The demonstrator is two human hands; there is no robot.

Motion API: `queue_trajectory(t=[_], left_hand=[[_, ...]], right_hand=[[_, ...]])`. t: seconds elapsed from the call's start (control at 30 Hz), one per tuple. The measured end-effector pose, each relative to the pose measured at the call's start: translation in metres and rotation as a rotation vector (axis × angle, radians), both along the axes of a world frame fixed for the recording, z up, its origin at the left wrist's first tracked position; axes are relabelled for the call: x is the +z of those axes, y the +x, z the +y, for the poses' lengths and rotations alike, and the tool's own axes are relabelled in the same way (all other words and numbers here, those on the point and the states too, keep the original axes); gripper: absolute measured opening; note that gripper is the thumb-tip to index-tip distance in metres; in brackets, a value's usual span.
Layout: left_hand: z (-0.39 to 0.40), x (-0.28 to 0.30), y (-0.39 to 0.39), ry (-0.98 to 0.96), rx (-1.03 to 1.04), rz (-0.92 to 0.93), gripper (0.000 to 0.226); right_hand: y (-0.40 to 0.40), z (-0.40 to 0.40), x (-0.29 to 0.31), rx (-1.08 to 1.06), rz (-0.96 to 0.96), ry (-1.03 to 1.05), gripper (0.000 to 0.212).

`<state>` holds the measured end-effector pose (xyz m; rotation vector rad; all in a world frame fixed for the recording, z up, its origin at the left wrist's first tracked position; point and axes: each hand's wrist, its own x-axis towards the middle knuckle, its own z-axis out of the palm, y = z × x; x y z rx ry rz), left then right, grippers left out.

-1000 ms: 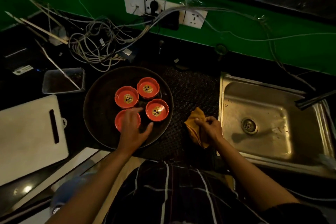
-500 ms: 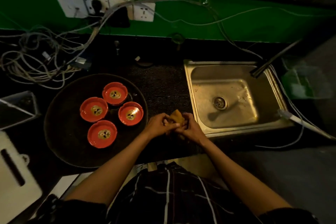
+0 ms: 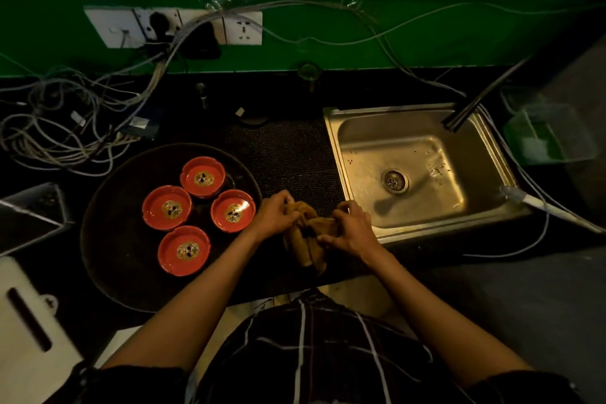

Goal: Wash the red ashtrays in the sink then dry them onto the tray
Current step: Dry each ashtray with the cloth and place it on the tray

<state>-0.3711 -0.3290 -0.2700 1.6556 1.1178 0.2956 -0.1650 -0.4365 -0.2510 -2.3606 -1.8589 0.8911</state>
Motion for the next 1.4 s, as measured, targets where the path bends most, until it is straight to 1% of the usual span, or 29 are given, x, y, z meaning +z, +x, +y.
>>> queue_trajectory(t=[0.07,0.1,0.13,0.17,0.2,0.23,0.3,0.37,0.4,0.47,0.5,0.53,0.6,0.67,0.7,0.8,0.87,0.97,1.0,1.07,1.1,1.13,1.17,1.2,1.27,1.3,1.33,1.4], left_hand=[[0.005,0.0,-0.001,-0.018,0.072,0.015,0.027],[0.008,-0.003,-0.002,-0.026,0.084,0.027,0.028],[0.01,-0.005,-0.003,-0.027,0.089,0.046,0.028],[0.011,-0.008,-0.004,-0.018,0.101,0.057,0.03],[0.011,-0.01,-0.005,-0.004,0.128,0.064,0.03],[0.012,-0.013,-0.005,0.006,0.17,0.055,0.03],[0.012,-0.012,-0.003,0.021,0.278,0.006,0.028],[0.014,-0.006,0.002,0.034,0.376,-0.024,0.025],[0.015,-0.002,0.003,0.046,0.404,-0.033,0.024],[0.019,0.003,0.006,0.106,0.382,-0.052,0.024],[0.022,0.006,0.008,0.143,0.328,-0.045,0.024],[0.027,0.007,0.009,0.18,0.244,-0.008,0.024],[0.038,0.011,0.014,0.193,0.078,0.117,0.022],[0.048,0.016,0.017,0.157,-0.011,0.207,0.017],[0.052,0.015,0.017,0.147,-0.046,0.23,0.018],[0.055,0.017,0.017,0.152,-0.165,0.313,0.038],[0.054,0.017,0.019,0.155,-0.159,0.32,0.042],[0.053,0.017,0.023,0.104,-0.098,0.294,0.032],[0.052,0.018,0.024,0.081,-0.1,0.292,0.029],[0.049,0.021,0.028,0.027,-0.097,0.312,0.022],[0.048,0.022,0.031,-0.015,-0.074,0.312,0.016],[0.047,0.024,0.035,-0.071,-0.05,0.3,0.014],[0.046,0.025,0.039,-0.127,-0.021,0.284,0.023],[0.046,0.026,0.042,-0.181,0.003,0.263,0.037],[0.048,0.028,0.042,-0.254,0.014,0.227,0.062],[0.048,0.026,0.039,-0.267,-0.005,0.206,0.066],[0.049,0.022,0.034,-0.267,-0.036,0.197,0.068],[0.05,0.014,0.025,-0.219,-0.095,0.188,0.079]], right_hand=[[0.01,0.003,0.0,0.033,-0.07,-0.014,0.048],[0.015,0.004,0.002,0.012,-0.064,-0.043,0.046],[0.019,0.005,0.004,-0.019,-0.019,-0.058,0.043],[0.02,0.004,0.008,-0.07,0.054,-0.059,0.036],[0.021,0.003,0.013,-0.134,0.132,-0.061,0.023],[0.023,0.003,0.016,-0.183,0.192,-0.055,0.015],[0.027,0.003,0.022,-0.231,0.273,-0.08,0.021],[0.032,0.003,0.03,-0.246,0.334,-0.217,0.01],[0.034,0.003,0.031,-0.25,0.343,-0.302,0.011],[0.04,0.0,0.027,-0.312,0.292,-0.374,0.027],[0.041,-0.002,0.026,-0.361,0.254,-0.355,0.031],[0.044,-0.004,0.025,-0.391,0.205,-0.323,0.032],[0.052,-0.005,0.024,-0.394,0.113,-0.285,0.027],[0.06,-0.004,0.027,-0.435,0.097,-0.281,0.025],[0.063,-0.003,0.029,-0.465,0.109,-0.28,0.027],[0.067,0.001,0.035,-0.48,0.127,-0.287,0.037],[0.064,0.006,0.034,-0.51,0.174,-0.312,0.039],[0.052,0.02,0.041,-0.595,0.341,-0.319,0.051],[0.044,0.027,0.042,-0.57,0.332,-0.288,0.056],[0.02,0.043,0.049,-0.446,0.242,-0.212,0.064],[0.004,0.051,0.053,-0.394,0.23,-0.185,0.069],[-0.011,0.058,0.056,-0.352,0.269,-0.175,0.074],[-0.024,0.062,0.059,-0.302,0.335,-0.167,0.076],[-0.034,0.065,0.062,-0.248,0.415,-0.163,0.07],[-0.044,0.064,0.067,-0.181,0.625,-0.174,0.04],[-0.044,0.062,0.065,-0.185,0.749,-0.178,0.029],[-0.042,0.06,0.061,-0.227,0.87,-0.185,0.028],[-0.033,0.056,0.052,-0.418,1.084,-0.195,0.03]])
